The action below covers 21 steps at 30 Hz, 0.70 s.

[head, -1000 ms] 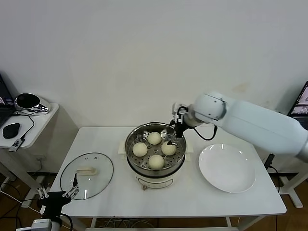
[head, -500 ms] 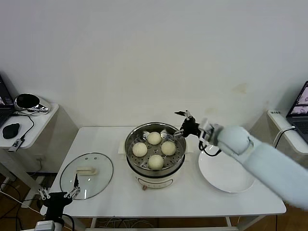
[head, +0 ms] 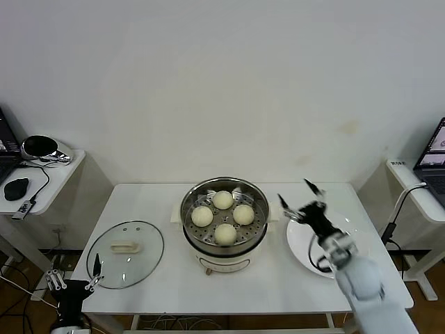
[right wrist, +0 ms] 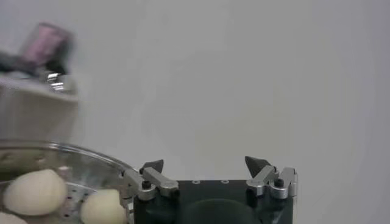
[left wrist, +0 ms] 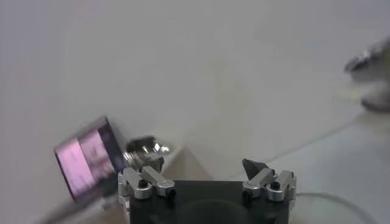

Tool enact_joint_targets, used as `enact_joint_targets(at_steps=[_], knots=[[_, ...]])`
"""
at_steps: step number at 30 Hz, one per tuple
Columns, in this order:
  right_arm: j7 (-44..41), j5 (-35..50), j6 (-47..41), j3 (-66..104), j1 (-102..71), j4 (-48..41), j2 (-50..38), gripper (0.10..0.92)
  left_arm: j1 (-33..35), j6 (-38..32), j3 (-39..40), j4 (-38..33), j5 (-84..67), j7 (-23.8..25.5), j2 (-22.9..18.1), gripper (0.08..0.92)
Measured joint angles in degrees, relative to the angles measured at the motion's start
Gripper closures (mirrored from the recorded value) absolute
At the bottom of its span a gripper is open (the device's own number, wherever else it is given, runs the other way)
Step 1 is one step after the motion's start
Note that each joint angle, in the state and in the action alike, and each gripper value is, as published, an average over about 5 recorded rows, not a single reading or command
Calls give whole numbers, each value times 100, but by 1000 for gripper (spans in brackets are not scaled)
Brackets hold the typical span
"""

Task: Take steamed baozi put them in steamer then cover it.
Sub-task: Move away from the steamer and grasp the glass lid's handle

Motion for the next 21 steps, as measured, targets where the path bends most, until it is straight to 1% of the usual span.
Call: enact_joint_targets(at_steps=[5,11,15,21], knots=[[142,-95,1,997,-898,220,477,203,-183,-25,-93,569,1532,-142,218,177],[330,-93,-49,1814,-1622,402,928,203,-500,53,30,1195,2977,-130,538,177],[408,-93,-62,2156,-1917,495,1161,203,-791,83,191,1571,3575,-92,703,177],[465,-95,-55,2529,-2270,638,1373,203,-1253,113,441,2061,4060,-70,895,177]])
